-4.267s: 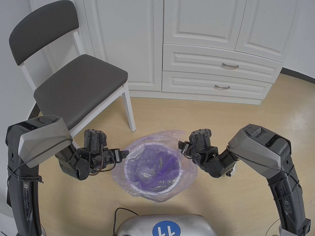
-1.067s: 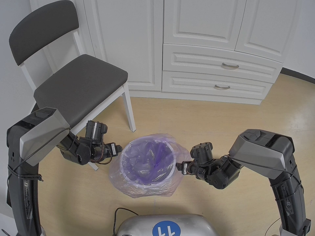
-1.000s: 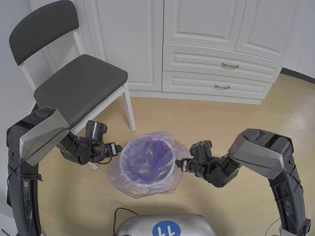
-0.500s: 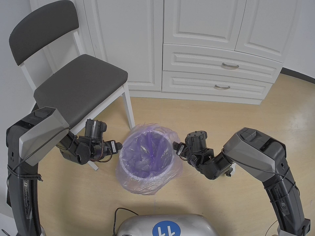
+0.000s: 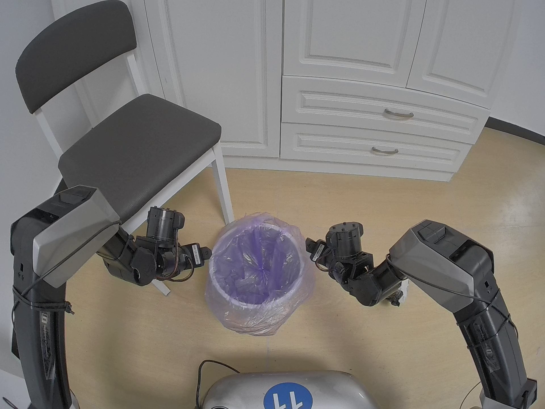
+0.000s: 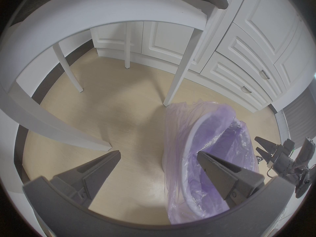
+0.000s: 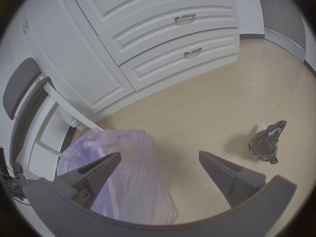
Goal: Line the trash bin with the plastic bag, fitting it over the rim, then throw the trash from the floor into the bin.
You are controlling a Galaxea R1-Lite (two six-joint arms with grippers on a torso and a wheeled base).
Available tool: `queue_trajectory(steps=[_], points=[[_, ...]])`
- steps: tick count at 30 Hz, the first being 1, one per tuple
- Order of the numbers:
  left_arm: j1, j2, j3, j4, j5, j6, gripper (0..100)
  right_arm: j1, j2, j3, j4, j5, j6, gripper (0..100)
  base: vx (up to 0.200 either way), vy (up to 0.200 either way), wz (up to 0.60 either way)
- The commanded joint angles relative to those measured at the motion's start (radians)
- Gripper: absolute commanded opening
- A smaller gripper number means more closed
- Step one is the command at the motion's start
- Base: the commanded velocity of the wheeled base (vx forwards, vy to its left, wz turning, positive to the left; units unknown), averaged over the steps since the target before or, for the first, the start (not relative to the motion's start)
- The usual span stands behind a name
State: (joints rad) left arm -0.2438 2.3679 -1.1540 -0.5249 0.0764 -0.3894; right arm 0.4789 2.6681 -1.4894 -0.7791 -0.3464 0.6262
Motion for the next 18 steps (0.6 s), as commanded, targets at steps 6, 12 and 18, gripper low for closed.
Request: queue_trajectory(steps=[6,12,18], points=[[0.0,-0.002,0.0,-0.004,0.006,0.0,100,0.078,-0.14,0.138,0.015,-0.04,-0.04,100,0.0,0.0,0.0],[-0.006,-0.01,0.004,-0.004,0.042,0.004,100,0.193,-0.157,0.207,0.014,-0.057,-0.057,100,0.0,0.0,0.0],[-0.015,-0.079,0.068,-0.007,0.039,0.043,100,0.268,-0.099,0.213,0.014,-0.12,-0.1,100,0.0,0.0,0.0]])
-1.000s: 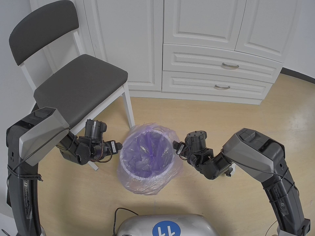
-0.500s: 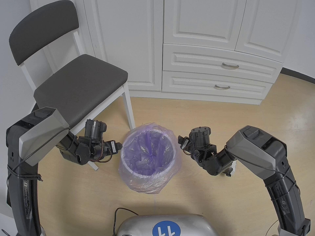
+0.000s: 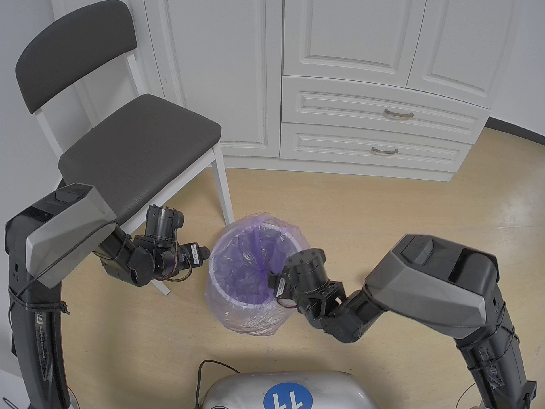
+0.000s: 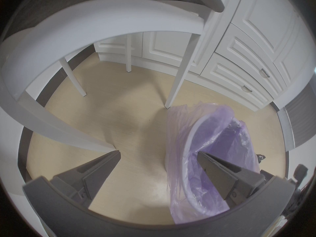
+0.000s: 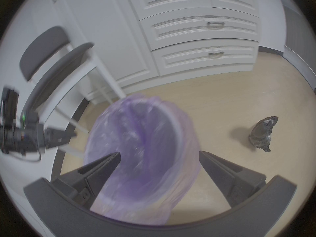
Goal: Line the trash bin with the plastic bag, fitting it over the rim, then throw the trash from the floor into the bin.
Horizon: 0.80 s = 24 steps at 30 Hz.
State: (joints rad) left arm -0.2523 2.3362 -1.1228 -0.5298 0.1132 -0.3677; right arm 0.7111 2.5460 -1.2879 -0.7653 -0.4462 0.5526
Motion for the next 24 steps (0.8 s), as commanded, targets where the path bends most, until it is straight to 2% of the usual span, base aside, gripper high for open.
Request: queue_trajectory(steps=[1,9,19,24], points=[[-0.01,-0.049,0.043,-0.012,0.002,0.027,100,0.034,0.03,0.013,0.0,-0.026,-0.04,100,0.0,0.0,0.0],[-0.019,-0.046,0.089,-0.108,0.005,0.065,100,0.036,0.017,0.091,0.001,-0.045,-0.145,100,0.0,0.0,0.0],[-0.018,-0.047,0.093,-0.114,0.005,0.067,100,0.038,-0.061,0.239,-0.005,-0.045,-0.261,100,0.0,0.0,0.0],[-0.018,-0.047,0.093,-0.114,0.005,0.067,100,0.038,-0.062,0.263,-0.012,-0.045,-0.287,100,0.0,0.0,0.0]])
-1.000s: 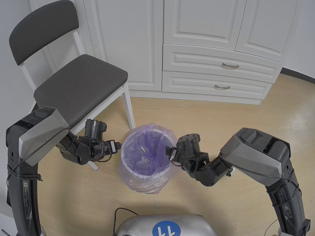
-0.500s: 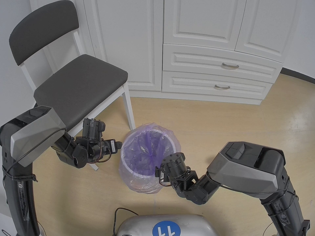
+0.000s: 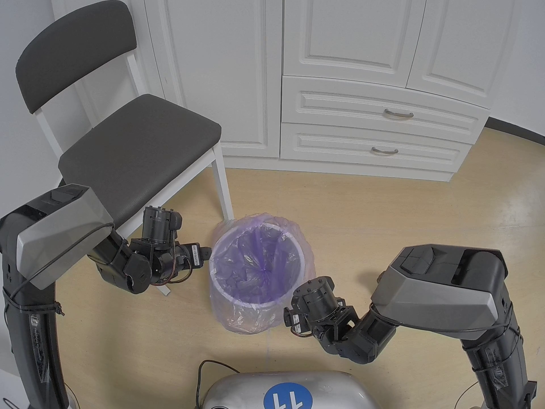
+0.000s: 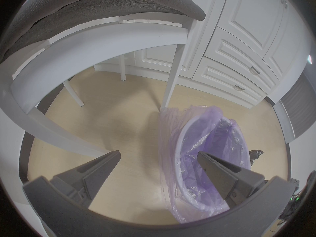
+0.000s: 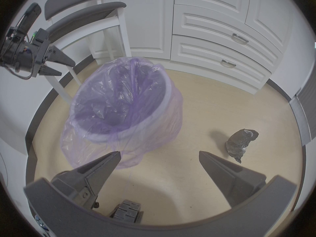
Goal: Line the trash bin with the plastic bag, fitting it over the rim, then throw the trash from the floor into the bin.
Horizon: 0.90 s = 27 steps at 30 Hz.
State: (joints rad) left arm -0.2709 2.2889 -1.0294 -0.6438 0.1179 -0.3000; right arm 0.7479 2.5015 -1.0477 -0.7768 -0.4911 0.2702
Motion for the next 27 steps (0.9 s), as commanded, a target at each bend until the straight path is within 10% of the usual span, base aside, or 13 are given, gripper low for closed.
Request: queue_trajectory(steps=[1,27], points=[[0.001,0.0,0.0,0.0,0.0,-0.001,100,0.001,-0.018,0.023,-0.001,0.0,-0.005,100,0.0,0.0,0.0],[0.004,0.007,-0.001,-0.002,0.0,0.001,100,-0.213,0.115,-0.348,0.312,0.103,0.185,100,0.0,0.0,0.0]])
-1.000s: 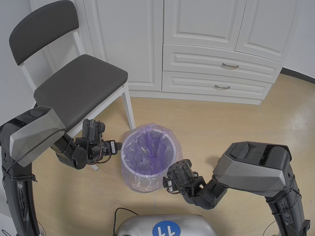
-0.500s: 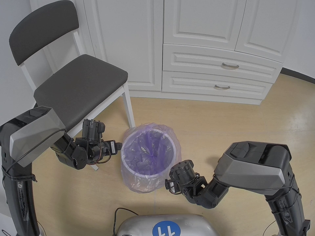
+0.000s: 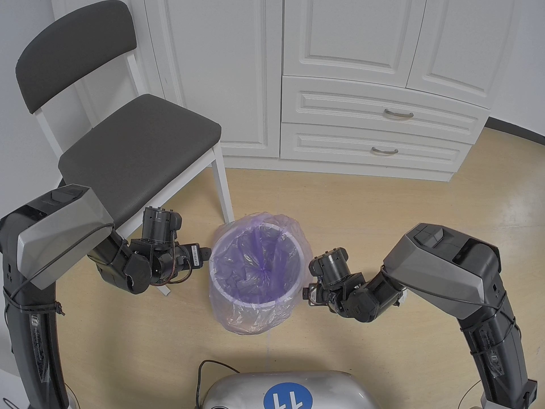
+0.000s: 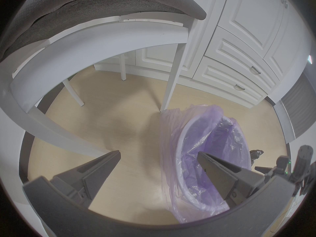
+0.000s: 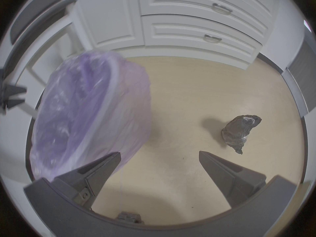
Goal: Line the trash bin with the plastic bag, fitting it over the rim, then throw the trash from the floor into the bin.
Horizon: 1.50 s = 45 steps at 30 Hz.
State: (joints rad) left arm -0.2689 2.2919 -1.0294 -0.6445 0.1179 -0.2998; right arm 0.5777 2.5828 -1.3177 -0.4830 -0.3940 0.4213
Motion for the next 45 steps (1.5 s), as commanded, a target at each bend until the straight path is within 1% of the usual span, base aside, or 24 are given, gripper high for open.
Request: queue_trajectory(steps=[1,2,5,6,7,8,10,14,19,28,37,40,42,43,44,45], points=[[0.002,0.004,0.0,-0.001,0.0,0.001,100,-0.044,0.037,-0.087,0.018,0.011,0.045,100,0.0,0.0,0.0],[0.002,0.004,0.0,-0.001,0.0,0.001,100,-0.045,0.039,-0.091,0.018,0.014,0.05,100,0.0,0.0,0.0],[0.002,0.004,0.0,-0.001,0.0,0.001,100,-0.044,0.045,-0.101,0.017,0.052,0.071,100,0.0,0.0,0.0],[0.002,0.004,0.0,-0.001,0.0,0.001,100,-0.044,0.045,-0.101,0.017,0.052,0.071,100,0.0,0.0,0.0],[0.0,0.006,-0.001,-0.001,0.0,0.001,100,-0.038,0.054,-0.129,0.017,0.073,0.093,100,0.0,0.0,0.0],[0.002,0.006,-0.001,-0.001,0.0,0.001,100,-0.033,0.066,-0.16,0.017,0.077,0.111,100,0.0,0.0,0.0],[0.002,0.006,-0.001,-0.001,0.0,0.001,100,-0.028,0.086,-0.209,0.02,0.078,0.139,100,0.0,0.0,0.0],[0.004,0.009,-0.001,-0.007,0.0,0.001,100,-0.027,0.105,-0.249,0.012,0.08,0.152,100,0.0,0.0,0.0],[0.002,0.023,0.0,-0.041,0.0,-0.001,100,-0.038,0.142,-0.331,0.007,0.063,0.209,100,0.0,0.0,0.0],[0.0,0.023,0.002,-0.044,0.0,-0.001,100,-0.067,0.154,-0.391,0.006,0.058,0.248,100,0.0,0.0,0.0],[-0.003,0.023,0.005,-0.044,0.0,0.001,100,-0.119,0.148,-0.391,0.011,0.058,0.243,100,0.0,0.0,0.0],[-0.001,0.023,0.006,-0.044,0.0,-0.001,100,-0.13,0.132,-0.376,0.021,0.058,0.228,100,0.0,0.0,0.0],[-0.001,0.023,0.006,-0.044,0.0,0.001,100,-0.151,0.111,-0.319,0.014,0.058,0.159,100,0.0,0.0,0.0],[-0.001,0.021,0.006,-0.044,0.0,0.001,100,-0.153,0.109,-0.314,0.014,0.06,0.154,100,0.0,0.0,0.0],[-0.001,0.021,0.006,-0.044,0.0,0.001,100,-0.162,0.076,-0.264,0.004,0.063,0.117,100,0.0,0.0,0.0],[-0.001,0.021,0.006,-0.044,0.0,0.001,100,-0.162,0.068,-0.25,0.004,0.066,0.114,100,0.0,0.0,0.0]])
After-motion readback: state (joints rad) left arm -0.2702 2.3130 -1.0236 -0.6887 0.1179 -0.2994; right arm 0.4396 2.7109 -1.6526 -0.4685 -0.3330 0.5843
